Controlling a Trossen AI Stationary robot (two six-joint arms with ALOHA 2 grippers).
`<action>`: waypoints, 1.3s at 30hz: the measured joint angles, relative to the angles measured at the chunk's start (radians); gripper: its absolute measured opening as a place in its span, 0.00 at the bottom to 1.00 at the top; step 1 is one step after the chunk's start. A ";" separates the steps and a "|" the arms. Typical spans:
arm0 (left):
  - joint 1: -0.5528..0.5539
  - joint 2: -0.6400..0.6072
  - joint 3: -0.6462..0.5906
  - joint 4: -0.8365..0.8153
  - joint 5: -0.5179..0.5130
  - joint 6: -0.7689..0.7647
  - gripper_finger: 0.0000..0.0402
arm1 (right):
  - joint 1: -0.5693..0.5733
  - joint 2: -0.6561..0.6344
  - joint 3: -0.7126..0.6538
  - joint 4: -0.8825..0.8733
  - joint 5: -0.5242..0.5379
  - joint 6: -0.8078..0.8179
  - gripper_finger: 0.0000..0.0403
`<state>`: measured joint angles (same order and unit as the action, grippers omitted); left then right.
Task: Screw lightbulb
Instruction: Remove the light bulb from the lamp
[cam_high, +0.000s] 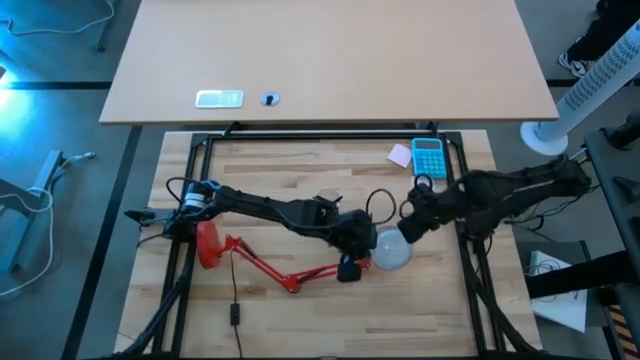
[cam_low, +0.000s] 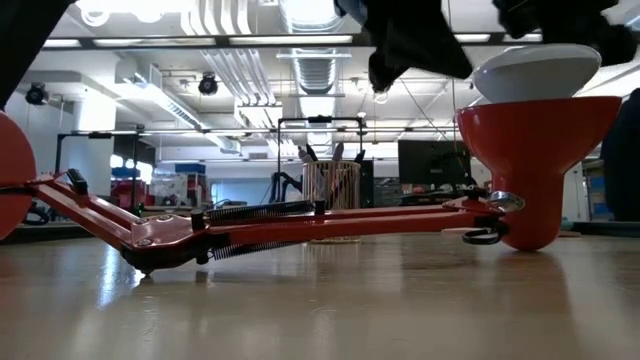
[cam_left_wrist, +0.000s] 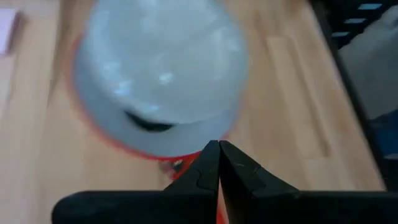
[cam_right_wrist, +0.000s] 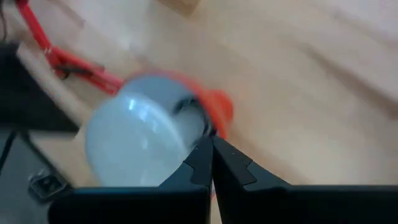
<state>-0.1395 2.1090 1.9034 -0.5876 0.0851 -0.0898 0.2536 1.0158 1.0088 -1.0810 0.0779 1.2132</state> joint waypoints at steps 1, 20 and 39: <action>0.012 0.000 0.000 -0.009 0.000 0.000 0.00 | 0.021 -0.003 0.000 -0.013 -0.012 0.025 0.00; 0.039 0.000 0.000 0.045 0.030 0.045 0.00 | 0.195 0.081 0.000 0.013 -0.026 0.195 0.00; 0.033 -0.016 0.000 -0.019 0.014 0.044 0.00 | 0.149 0.034 -0.002 0.009 -0.057 0.109 0.00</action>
<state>-0.1066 2.0926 1.9038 -0.6063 0.0989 -0.0460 0.4027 1.0498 1.0073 -1.0723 0.0206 1.3227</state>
